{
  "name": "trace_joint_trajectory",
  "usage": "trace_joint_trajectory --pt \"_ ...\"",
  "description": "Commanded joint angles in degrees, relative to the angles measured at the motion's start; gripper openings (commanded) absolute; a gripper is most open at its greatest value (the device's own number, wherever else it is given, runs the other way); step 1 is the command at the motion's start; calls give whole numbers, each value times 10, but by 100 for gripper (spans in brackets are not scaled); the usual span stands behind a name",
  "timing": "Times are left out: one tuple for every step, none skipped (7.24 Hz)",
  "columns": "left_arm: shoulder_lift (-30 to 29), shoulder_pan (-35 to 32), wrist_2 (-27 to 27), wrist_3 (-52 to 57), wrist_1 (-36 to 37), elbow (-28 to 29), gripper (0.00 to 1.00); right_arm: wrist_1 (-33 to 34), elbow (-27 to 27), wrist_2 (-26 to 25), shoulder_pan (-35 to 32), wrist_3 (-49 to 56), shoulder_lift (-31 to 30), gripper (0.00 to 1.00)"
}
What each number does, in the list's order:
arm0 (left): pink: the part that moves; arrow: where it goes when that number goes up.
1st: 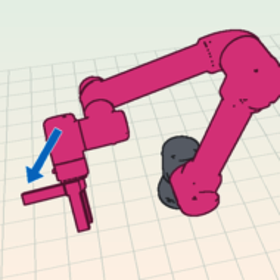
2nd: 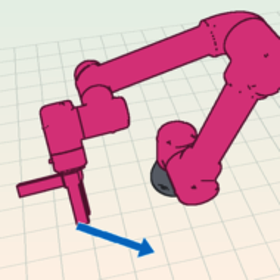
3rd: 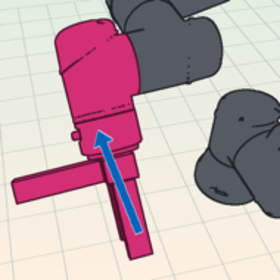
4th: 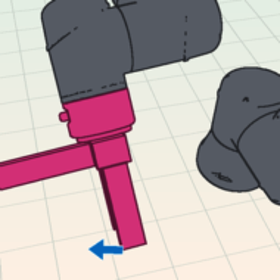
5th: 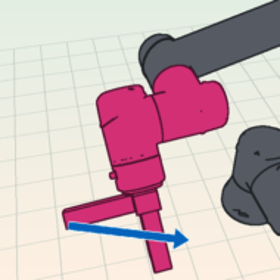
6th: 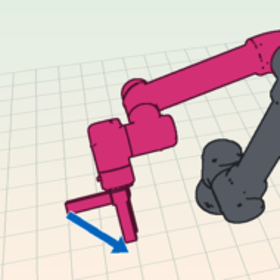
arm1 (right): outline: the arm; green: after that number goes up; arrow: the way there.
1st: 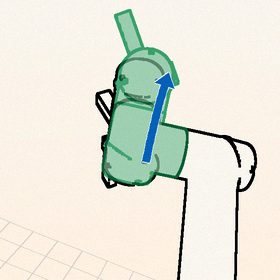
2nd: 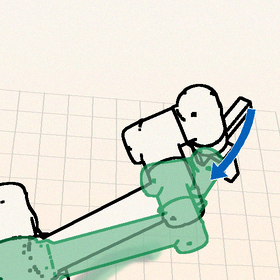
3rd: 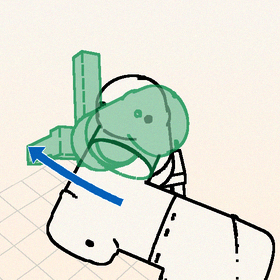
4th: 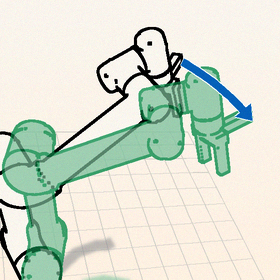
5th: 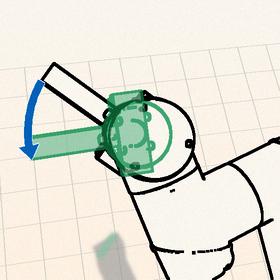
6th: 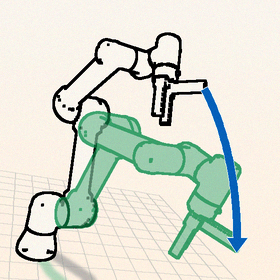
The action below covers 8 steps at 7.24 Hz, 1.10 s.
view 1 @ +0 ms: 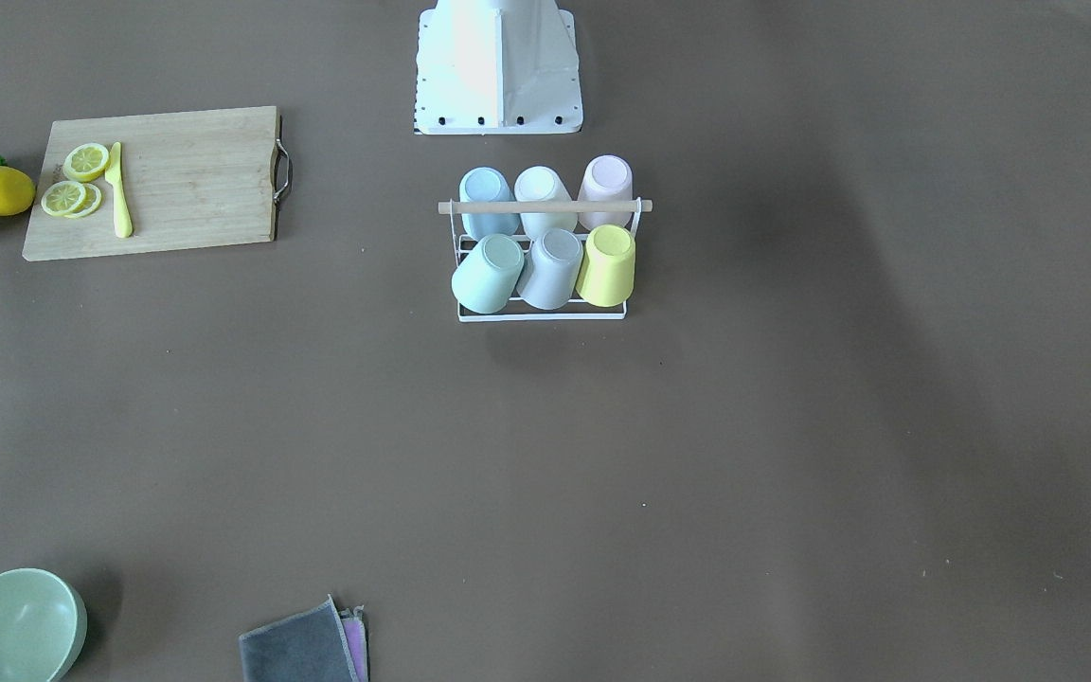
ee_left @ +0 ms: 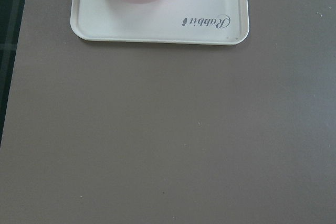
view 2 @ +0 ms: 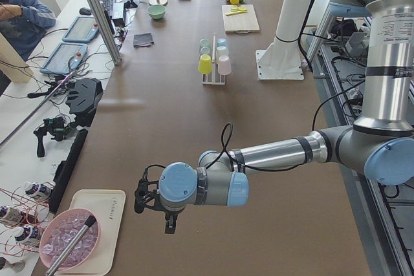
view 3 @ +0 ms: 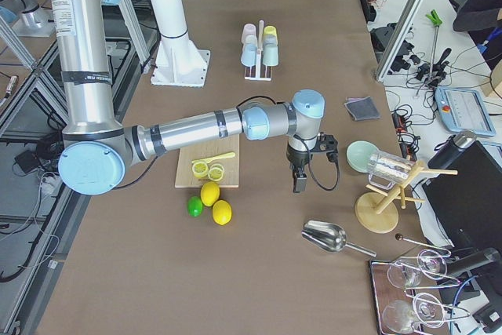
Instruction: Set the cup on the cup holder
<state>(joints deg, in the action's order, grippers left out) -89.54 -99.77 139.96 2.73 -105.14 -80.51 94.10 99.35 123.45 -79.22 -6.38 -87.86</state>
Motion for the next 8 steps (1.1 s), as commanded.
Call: trace_joint_trajectory --pt "-5 21 5 0 33 -12 97 6 -34 4 -72 122 -18 100" --pt "2 26 7 0 41 -19 97 6 -41 32 -96 118 -36 100" --pt "3 30 5 1 36 -29 98 5 -52 75 -123 119 -42 100" --pt "15 50 -14 17 42 -58 98 0 -48 87 -136 119 -56 100" --pt "18 52 -7 17 55 -57 98 0 -46 87 -141 119 -61 100" --pt "20 52 -2 18 66 -59 98 0 -45 88 -143 119 -63 100" --pt "22 51 -3 19 66 -61 98 -1 -44 88 -144 119 -64 100" --pt "23 51 -2 20 65 -62 97 -1 -45 88 -144 119 -64 100"
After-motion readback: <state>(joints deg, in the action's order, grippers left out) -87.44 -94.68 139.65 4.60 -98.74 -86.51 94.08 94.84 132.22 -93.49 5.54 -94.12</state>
